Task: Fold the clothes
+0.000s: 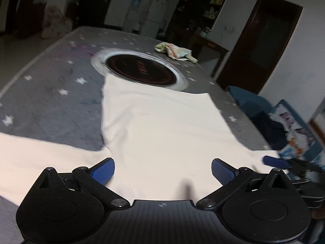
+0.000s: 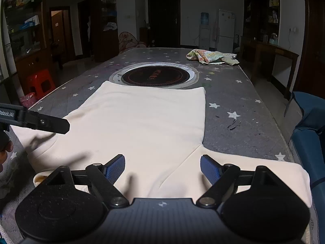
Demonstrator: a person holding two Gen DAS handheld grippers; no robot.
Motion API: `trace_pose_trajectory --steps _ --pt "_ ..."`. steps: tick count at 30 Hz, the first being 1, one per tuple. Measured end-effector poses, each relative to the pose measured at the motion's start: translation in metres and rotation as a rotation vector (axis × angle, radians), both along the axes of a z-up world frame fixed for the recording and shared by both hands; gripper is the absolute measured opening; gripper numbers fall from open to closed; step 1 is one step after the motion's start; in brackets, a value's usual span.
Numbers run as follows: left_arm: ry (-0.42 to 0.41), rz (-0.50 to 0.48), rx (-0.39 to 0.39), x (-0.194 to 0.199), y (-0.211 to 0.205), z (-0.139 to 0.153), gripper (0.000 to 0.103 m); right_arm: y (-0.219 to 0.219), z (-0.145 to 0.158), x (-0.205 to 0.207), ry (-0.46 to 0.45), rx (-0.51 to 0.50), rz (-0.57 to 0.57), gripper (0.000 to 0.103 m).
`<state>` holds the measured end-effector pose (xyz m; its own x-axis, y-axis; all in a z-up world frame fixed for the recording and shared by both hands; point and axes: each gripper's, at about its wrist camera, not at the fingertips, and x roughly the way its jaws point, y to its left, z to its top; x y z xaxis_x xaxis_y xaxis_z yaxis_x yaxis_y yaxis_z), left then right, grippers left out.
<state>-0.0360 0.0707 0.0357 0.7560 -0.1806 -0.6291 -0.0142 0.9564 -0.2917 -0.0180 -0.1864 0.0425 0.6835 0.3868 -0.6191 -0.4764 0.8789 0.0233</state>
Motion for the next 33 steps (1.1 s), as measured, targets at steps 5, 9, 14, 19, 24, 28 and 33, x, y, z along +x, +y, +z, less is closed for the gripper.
trace_pose_trajectory --steps 5,9,14,19,24,28,33 --pt "-0.006 0.010 0.077 -0.0011 -0.0047 -0.0011 0.103 0.0001 -0.0006 0.0004 0.001 -0.001 0.000 0.084" --pt "-0.003 0.038 0.140 -0.0010 -0.0076 -0.0017 0.103 -0.0002 -0.0014 0.0000 0.002 0.001 0.001 0.084" --pt "0.009 0.059 0.169 0.0003 -0.0065 -0.0038 0.103 -0.0004 -0.0022 0.0006 0.003 0.001 0.000 0.084" --pt "0.026 0.088 0.188 0.0003 -0.0042 -0.0064 0.103 -0.0010 -0.0021 0.0017 0.002 0.001 0.000 0.084" --pt "0.015 0.111 0.235 -0.0014 -0.0045 -0.0065 0.103 -0.0007 -0.0028 0.0016 0.003 0.000 0.001 0.084" --pt "0.007 0.109 0.259 -0.0017 -0.0045 -0.0063 0.103 -0.0001 -0.0032 0.0016 0.004 -0.001 0.002 0.084" --pt "0.003 0.097 0.268 -0.0009 -0.0037 -0.0066 0.102 0.0006 -0.0032 0.0019 0.004 -0.003 0.003 0.085"
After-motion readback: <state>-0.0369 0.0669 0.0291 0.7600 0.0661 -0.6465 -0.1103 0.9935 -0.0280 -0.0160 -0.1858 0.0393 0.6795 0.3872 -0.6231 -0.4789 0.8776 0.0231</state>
